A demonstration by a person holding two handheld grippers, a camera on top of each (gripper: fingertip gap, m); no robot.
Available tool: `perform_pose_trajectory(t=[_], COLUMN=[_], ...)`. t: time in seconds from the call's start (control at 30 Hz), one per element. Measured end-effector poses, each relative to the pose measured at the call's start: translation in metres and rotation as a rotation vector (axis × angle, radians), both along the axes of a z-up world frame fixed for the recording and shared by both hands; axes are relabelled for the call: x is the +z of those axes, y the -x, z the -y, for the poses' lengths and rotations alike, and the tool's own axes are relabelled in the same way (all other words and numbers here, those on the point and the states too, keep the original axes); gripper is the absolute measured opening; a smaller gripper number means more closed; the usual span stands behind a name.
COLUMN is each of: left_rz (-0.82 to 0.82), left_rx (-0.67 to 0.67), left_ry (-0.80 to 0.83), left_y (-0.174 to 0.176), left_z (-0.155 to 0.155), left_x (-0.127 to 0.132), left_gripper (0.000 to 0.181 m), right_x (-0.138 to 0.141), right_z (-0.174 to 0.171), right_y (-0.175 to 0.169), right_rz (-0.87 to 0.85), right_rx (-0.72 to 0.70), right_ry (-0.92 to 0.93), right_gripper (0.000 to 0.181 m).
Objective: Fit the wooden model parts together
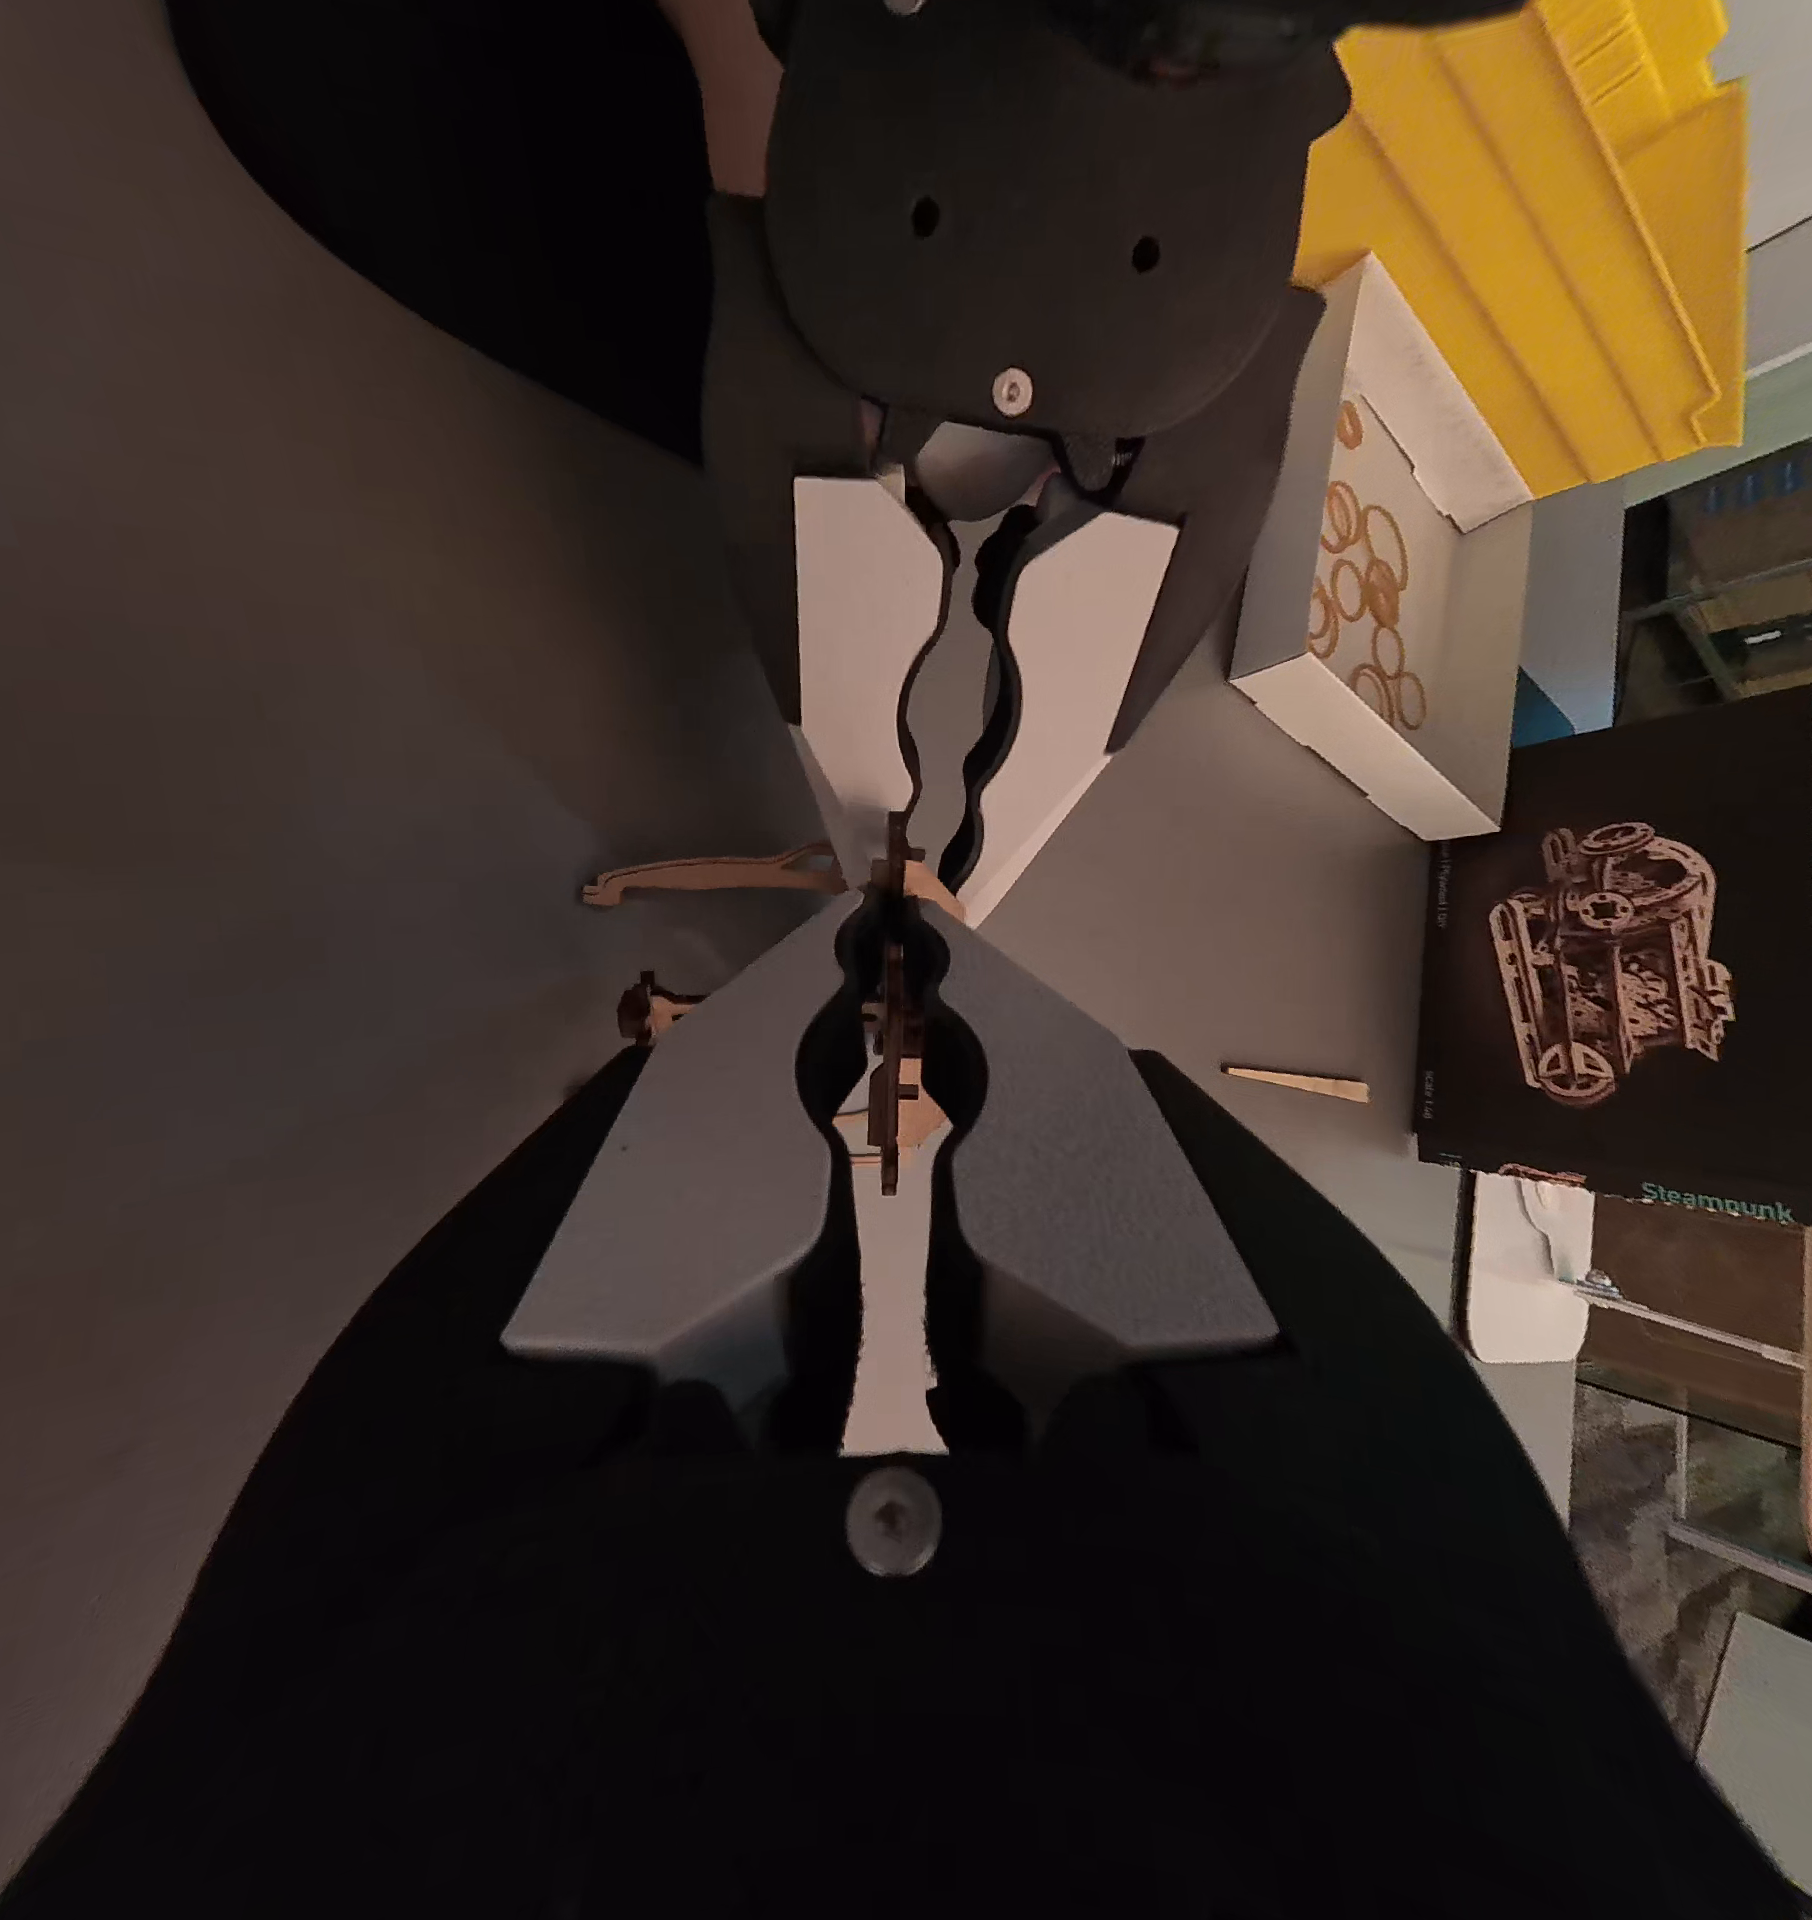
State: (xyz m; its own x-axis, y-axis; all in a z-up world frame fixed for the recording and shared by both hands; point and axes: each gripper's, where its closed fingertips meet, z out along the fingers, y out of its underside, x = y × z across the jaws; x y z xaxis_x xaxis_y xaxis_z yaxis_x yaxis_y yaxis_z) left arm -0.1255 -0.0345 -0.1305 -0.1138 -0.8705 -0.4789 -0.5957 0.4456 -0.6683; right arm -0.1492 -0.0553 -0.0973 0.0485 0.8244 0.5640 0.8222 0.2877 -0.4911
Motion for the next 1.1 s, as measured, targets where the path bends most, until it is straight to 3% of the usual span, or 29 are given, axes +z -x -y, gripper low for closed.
perform_pose_trajectory(t=[0.5, 0.63, 0.8, 0.9, 1.1], left_rz=[0.025, 0.048, 0.098, 0.109, 0.152], left_rx=[-0.047, -0.096, -0.197, -0.236, -0.273], left_ry=[-0.069, -0.074, -0.156, -0.180, -0.021], left_y=[0.001, 0.003, 0.003, 0.002, 0.002], left_z=[0.000, 0.004, 0.005, 0.005, 0.012], left_x=[-0.002, 0.001, 0.003, 0.003, 0.011], left_gripper=[0.004, 0.020, 0.004, 0.005, 0.021], right_x=[-0.006, -0.006, -0.006, -0.005, -0.001], right_z=[0.000, 0.000, 0.001, 0.008, 0.008], right_y=[-0.002, -0.003, -0.004, -0.005, -0.009], right_rz=[0.007, 0.005, -0.016, -0.033, -0.076], right_rx=[0.025, 0.035, 0.056, 0.103, 0.103], right_ry=[0.041, 0.045, 0.069, 0.082, 0.076], right_gripper=[0.001, 0.001, 0.001, 0.001, 0.001])
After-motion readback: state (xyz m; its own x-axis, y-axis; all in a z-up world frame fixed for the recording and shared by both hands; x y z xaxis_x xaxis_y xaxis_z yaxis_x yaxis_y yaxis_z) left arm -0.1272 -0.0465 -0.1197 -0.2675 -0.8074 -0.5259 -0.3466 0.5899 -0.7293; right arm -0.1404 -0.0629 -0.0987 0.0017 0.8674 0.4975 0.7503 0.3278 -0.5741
